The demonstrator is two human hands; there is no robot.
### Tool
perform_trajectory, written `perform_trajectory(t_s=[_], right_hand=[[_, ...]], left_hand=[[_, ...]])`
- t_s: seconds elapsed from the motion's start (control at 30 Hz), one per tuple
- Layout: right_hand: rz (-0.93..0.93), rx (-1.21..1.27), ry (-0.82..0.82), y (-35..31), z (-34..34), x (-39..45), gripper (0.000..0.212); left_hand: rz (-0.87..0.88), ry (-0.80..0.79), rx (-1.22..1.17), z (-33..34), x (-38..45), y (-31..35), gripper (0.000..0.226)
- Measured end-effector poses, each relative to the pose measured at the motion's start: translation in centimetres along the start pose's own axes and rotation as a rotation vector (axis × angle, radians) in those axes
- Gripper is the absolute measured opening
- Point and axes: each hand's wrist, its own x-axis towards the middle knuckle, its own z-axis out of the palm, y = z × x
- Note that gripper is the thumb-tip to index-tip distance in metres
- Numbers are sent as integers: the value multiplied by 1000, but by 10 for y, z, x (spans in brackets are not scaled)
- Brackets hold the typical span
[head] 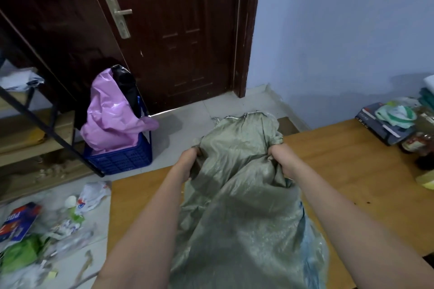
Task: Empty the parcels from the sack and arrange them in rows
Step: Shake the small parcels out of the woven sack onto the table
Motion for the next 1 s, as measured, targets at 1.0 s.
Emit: perform_trajectory(t_s=[1.0], right_hand=[[-463, 188, -150, -97, -3, -124, 25]], left_hand=[[320, -259, -126, 0, -129, 85, 63]])
